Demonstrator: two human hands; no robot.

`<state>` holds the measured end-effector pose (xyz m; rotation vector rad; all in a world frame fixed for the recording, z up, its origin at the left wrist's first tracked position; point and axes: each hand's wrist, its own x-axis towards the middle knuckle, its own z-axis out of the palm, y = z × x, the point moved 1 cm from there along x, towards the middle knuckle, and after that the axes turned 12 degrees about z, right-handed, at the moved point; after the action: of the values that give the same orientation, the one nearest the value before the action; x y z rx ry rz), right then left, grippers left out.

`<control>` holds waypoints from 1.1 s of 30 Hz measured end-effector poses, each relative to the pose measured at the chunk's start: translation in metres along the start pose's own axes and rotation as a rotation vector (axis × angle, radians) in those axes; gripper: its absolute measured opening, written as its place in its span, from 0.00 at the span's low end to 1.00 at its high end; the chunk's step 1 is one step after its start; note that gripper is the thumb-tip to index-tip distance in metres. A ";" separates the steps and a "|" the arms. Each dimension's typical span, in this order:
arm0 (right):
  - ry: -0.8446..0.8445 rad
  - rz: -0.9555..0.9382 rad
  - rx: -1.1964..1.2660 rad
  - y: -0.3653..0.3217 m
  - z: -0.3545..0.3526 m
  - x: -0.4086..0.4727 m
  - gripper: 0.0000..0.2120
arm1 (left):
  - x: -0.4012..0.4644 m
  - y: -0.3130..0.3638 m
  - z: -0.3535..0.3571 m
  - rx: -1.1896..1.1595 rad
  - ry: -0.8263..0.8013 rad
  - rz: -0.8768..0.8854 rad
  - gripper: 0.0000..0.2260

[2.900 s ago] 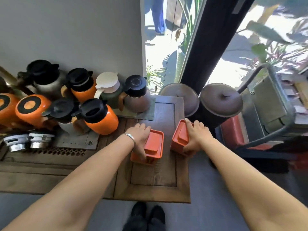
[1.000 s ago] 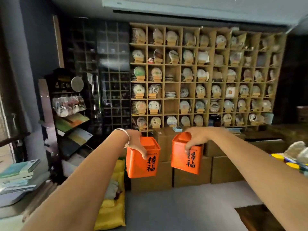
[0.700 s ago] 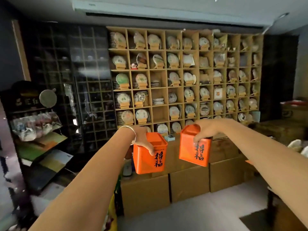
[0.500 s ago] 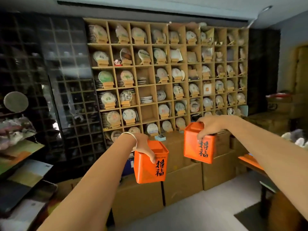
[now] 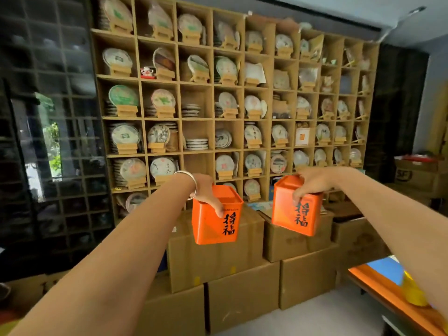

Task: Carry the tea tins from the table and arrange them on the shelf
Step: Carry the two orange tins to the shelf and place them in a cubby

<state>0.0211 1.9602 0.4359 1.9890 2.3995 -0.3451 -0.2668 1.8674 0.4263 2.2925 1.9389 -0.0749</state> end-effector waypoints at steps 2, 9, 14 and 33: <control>0.000 -0.019 0.012 0.000 -0.007 0.036 0.46 | 0.032 -0.009 -0.005 0.010 -0.025 -0.021 0.43; -0.021 0.008 -0.035 0.007 -0.019 0.178 0.51 | 0.158 -0.061 -0.025 0.000 -0.054 -0.110 0.42; -0.050 0.034 -0.051 0.007 -0.040 0.284 0.49 | 0.261 -0.098 -0.051 -0.024 -0.027 -0.098 0.36; -0.077 -0.199 0.056 0.030 -0.104 0.645 0.39 | 0.602 -0.161 -0.114 0.012 0.054 -0.107 0.39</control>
<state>-0.0617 2.6094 0.4396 1.7250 2.5706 -0.4872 -0.3292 2.4973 0.4507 2.2194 2.0923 -0.0370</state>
